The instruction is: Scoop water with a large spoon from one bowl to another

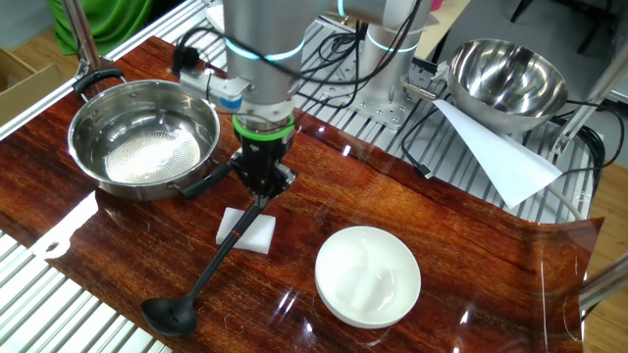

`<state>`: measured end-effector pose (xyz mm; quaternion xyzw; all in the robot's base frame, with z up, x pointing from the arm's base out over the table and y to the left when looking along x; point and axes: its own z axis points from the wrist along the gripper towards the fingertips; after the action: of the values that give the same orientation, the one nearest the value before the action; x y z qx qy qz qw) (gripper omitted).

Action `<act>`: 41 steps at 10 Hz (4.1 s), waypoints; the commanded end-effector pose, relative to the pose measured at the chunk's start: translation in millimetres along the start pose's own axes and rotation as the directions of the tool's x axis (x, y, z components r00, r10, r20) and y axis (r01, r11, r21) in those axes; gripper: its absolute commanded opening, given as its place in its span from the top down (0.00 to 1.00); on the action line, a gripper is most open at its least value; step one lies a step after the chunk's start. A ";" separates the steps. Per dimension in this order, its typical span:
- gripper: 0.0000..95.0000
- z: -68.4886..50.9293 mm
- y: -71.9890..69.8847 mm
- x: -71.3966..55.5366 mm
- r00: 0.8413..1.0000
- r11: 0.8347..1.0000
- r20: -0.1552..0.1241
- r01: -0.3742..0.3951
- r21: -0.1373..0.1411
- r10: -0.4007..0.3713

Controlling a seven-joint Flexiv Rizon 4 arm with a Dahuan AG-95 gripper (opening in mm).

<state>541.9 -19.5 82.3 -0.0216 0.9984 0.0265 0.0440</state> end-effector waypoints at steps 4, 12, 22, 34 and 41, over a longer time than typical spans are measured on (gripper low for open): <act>1.00 4.6 -6.0 -14.1 1.000 1.000 -0.007 0.006 -0.003 -0.007; 1.00 19.0 -16.3 -32.5 1.000 1.000 -0.017 0.009 -0.006 -0.009; 0.60 25.8 -15.9 -30.7 0.999 1.000 -0.041 -0.014 0.016 0.015; 0.60 37.9 -15.8 -25.5 0.999 1.000 -0.036 -0.011 0.022 0.011; 1.00 38.1 -15.6 -25.1 0.999 1.000 -0.039 0.021 0.018 -0.020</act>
<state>571.5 -31.9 45.7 -0.0325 0.9990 0.0168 0.0243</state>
